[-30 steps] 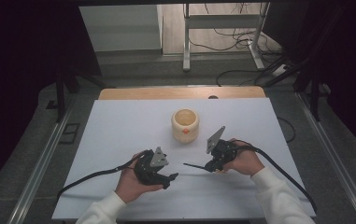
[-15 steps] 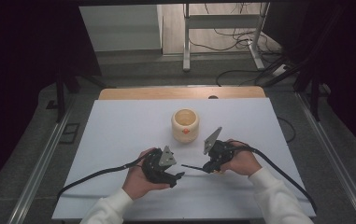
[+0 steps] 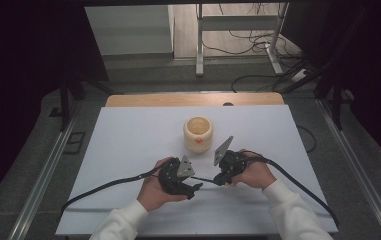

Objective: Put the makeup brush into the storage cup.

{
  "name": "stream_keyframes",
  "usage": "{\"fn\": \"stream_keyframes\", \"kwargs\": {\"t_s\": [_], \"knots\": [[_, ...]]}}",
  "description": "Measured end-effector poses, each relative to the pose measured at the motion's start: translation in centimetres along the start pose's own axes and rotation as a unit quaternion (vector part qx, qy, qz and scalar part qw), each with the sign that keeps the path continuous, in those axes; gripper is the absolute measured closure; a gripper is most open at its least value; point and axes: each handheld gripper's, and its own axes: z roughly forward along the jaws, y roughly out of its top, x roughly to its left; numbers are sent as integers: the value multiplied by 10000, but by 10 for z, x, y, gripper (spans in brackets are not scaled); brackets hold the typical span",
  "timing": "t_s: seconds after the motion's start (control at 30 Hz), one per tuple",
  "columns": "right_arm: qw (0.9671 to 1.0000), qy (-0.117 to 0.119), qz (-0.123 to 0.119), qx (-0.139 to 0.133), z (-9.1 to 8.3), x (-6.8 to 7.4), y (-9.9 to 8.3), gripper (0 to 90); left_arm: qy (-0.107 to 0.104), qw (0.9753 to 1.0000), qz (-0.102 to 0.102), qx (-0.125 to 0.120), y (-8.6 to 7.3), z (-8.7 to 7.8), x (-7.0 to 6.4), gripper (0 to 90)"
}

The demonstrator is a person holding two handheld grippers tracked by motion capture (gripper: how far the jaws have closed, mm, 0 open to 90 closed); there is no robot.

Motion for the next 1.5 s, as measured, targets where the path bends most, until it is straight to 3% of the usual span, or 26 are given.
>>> {"fn": "stream_keyframes", "kwargs": {"t_s": [0.6,0.73,0.93,1.23,1.4,1.5], "knots": [[9999,81,-89,38,7,3,6,836,-186,9995,176,203,-4,16,-4,332],[9999,91,-147,8,8,4,7,836,-204,9992,187,288,-5,20,-4,424],[9995,133,-276,-24,9,6,8,836,-392,9985,215,331,-6,23,-4,554],[9992,133,-364,-64,7,6,8,824,-758,9948,494,458,-8,25,-4,755],[9991,77,-379,-166,4,5,8,795,-1029,9922,563,421,-8,24,-4,836],[9992,33,-332,-202,2,5,8,779,-1026,9924,532,412,-7,22,-3,847]]}}
